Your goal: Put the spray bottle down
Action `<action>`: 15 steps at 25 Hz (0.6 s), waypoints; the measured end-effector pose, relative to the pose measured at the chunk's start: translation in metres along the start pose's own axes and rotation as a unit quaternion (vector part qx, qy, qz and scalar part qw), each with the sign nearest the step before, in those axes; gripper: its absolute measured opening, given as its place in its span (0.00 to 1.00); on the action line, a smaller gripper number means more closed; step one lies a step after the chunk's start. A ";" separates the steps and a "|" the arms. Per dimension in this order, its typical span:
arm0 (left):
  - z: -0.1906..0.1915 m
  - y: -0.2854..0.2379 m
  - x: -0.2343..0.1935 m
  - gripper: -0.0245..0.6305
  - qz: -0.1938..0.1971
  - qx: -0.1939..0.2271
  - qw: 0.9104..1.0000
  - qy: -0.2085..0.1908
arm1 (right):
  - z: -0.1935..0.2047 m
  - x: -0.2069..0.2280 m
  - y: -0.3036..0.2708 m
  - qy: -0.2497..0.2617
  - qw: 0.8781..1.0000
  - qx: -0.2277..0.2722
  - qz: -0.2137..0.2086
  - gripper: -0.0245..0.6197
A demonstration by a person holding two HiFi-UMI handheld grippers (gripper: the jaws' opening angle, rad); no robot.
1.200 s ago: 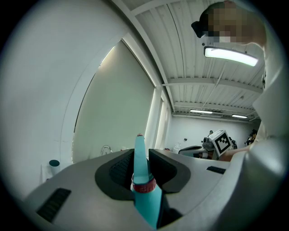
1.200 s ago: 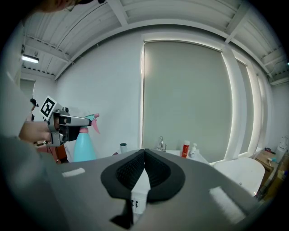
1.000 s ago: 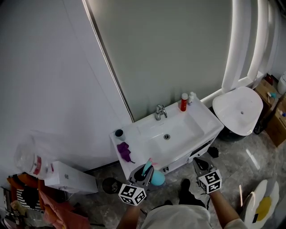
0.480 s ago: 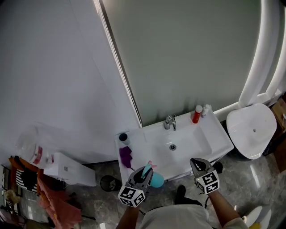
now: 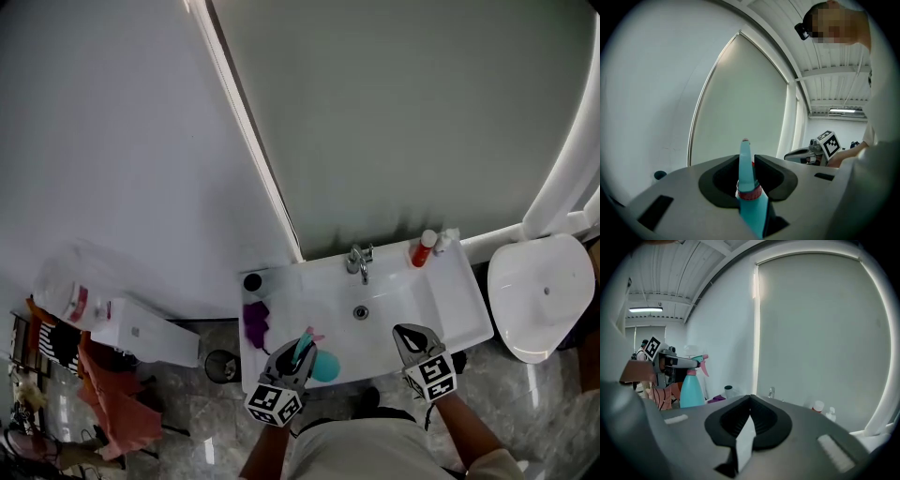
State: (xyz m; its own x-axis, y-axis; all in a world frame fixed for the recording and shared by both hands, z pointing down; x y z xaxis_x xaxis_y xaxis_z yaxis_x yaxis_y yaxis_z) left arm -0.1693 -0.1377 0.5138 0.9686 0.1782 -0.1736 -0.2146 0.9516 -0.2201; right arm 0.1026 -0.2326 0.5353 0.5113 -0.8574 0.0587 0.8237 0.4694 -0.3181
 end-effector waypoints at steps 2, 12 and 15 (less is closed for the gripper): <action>-0.003 -0.012 0.001 0.18 -0.012 0.001 1.000 -0.006 | 0.001 0.015 -0.005 -0.002 1.000 -0.002 -0.010 0.05; -0.004 -0.041 -0.003 0.18 -0.057 -0.007 0.998 -0.009 | 0.015 0.049 -0.022 -0.019 0.999 -0.009 -0.036 0.05; -0.004 -0.046 -0.009 0.18 -0.060 -0.012 0.998 -0.012 | 0.019 0.051 -0.030 -0.030 0.999 -0.011 -0.034 0.05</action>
State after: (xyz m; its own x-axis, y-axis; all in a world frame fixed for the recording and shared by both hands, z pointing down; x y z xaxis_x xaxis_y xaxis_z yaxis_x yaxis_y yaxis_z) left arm -0.1686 -0.1842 0.5214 0.9902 0.0699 -0.1208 -0.0996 0.9604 -0.2604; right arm 0.1086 -0.2866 0.5657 0.4682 -0.8730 0.1366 0.8517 0.4048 -0.3327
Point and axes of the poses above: the fingertips, and each gripper's own axes: y backward along the fingers, x to its right, z out of its underside, the point moved 8 cm from there along y, backward along the fingers, and after that the axes turned 9 degrees about -z, right-handed, at the moved point
